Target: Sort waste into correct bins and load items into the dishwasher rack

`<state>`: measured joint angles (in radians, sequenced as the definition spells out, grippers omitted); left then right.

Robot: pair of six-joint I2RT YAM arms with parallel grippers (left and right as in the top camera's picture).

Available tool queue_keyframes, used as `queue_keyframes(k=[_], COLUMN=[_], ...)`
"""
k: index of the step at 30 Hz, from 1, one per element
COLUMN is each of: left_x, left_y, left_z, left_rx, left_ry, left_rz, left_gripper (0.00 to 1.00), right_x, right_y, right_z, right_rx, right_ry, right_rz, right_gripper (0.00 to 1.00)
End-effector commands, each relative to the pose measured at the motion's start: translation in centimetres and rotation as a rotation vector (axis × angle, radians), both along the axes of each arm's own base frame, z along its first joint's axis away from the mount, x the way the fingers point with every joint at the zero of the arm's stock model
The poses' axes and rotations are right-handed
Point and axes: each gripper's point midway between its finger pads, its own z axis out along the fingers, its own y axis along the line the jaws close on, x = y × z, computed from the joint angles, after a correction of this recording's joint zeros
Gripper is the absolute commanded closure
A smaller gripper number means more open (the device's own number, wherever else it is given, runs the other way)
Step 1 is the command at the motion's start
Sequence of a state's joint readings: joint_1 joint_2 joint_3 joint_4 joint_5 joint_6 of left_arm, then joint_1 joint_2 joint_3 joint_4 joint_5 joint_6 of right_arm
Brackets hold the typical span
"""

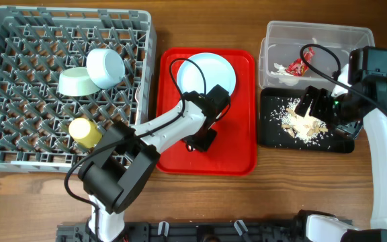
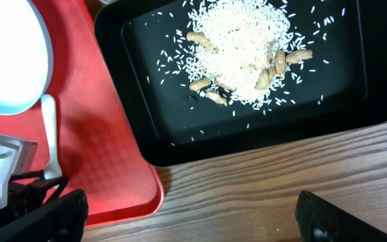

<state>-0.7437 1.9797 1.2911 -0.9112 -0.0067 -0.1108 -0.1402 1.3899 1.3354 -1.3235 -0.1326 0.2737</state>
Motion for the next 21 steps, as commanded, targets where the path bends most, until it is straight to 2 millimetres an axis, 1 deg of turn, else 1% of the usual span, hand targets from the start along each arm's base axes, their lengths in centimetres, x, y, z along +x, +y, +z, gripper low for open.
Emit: queue_keyframes(k=[1, 4, 6, 8, 9, 10, 11, 14, 17, 21], left_x=[-0.6, -0.5, -0.5, -0.6, -0.6, -0.6, -0.6, -0.7, -0.7, -0.3], left_y=[0.4, 0.4, 0.4, 0.4, 0.4, 0.4, 0.5, 0.6, 0.6, 0.2], left_z=[-1.0, -1.0, -1.0, -1.0, -1.0, -1.0, -1.0, -0.7, 0.1, 2.0], left_rx=[0.026, 0.026, 0.026, 0.026, 0.026, 0.027, 0.028, 0.032, 0.024, -0.014], left_ry=[0.018, 0.018, 0.018, 0.018, 0.018, 0.019, 0.021, 0.024, 0.016, -0.025], left_rz=[0.000, 0.000, 0.000, 0.000, 0.000, 0.000, 0.000, 0.000, 0.000, 0.001], left_gripper=[0.68, 0.70, 0.75, 0.77, 0.80, 0.86, 0.87, 0.84, 0.82, 0.81], right_x=[-0.1, -0.1, -0.1, -0.1, -0.1, -0.1, -0.1, -0.1, -0.1, -0.1], right_y=[-0.3, -0.3, -0.3, -0.3, -0.3, -0.3, -0.3, -0.3, -0.3, -0.3], right_z=[0.5, 0.5, 0.5, 0.5, 0.5, 0.5, 0.5, 0.5, 0.5, 0.5], right_rx=[-0.019, -0.019, -0.020, -0.019, -0.019, -0.019, -0.019, -0.019, -0.019, -0.019], right_ry=[-0.020, -0.019, -0.019, -0.019, -0.019, -0.019, -0.019, -0.018, -0.019, -0.018], right_rz=[0.005, 0.006, 0.006, 0.006, 0.006, 0.006, 0.006, 0.006, 0.005, 0.005], right_gripper=[0.00, 0.00, 0.00, 0.00, 0.00, 0.00, 0.00, 0.00, 0.00, 0.00])
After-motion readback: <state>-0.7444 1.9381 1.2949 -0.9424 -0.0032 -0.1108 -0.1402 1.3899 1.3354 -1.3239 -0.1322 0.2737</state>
